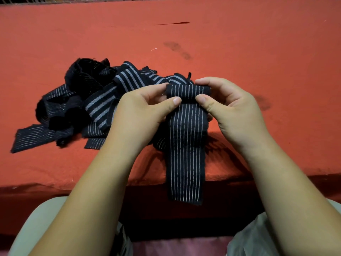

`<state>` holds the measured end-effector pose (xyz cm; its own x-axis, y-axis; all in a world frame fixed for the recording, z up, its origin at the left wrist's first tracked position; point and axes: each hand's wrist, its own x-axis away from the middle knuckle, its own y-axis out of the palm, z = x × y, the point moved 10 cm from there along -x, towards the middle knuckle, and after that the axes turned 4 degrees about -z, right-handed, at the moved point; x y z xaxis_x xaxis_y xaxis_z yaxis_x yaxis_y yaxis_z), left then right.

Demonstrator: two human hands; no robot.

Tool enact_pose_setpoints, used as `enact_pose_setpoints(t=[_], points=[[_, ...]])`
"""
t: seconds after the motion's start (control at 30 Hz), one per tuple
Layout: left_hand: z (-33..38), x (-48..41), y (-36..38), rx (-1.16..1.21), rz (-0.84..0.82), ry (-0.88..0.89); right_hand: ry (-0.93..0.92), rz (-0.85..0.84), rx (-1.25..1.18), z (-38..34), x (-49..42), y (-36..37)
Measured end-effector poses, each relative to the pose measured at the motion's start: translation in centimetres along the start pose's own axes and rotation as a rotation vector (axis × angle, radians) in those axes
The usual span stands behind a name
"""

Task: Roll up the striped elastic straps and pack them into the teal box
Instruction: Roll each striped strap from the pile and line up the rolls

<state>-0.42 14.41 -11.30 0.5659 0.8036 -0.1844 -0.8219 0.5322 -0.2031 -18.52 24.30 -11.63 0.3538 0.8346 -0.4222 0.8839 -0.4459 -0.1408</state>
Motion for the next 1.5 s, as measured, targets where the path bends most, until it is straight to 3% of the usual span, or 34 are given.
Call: enact_pose_setpoints(t=[0.1,0.27,0.43,0.57,0.97,1.3,1.5], points=[[-0.2,0.1,1.2,-0.010,-0.085,-0.005,-0.003,0.021,-0.005,-0.4,-0.1,-0.3],[-1.2,0.4,3.0,0.165,-0.214,-0.112,0.001,0.042,0.009,-0.9,0.1,-0.8],[-2.8,-0.2,3.3,0.417,-0.217,-0.251,0.014,0.054,0.006,-0.9,0.0,-1.9],[-3.6,-0.2,4.9,0.407,-0.288,-0.272,0.024,0.048,-0.015,-1.2,0.5,-2.2],[-4.4,-1.4,4.9,0.269,-0.090,-0.234,0.028,0.065,-0.039,-3.0,3.3,-4.3],[0.2,0.3,5.2,0.317,-0.208,-0.137,0.034,0.037,-0.001,-4.3,4.8,-4.7],[1.9,1.7,4.8,0.476,-0.170,-0.164,0.019,-0.016,-0.066,-5.8,4.9,-2.0]])
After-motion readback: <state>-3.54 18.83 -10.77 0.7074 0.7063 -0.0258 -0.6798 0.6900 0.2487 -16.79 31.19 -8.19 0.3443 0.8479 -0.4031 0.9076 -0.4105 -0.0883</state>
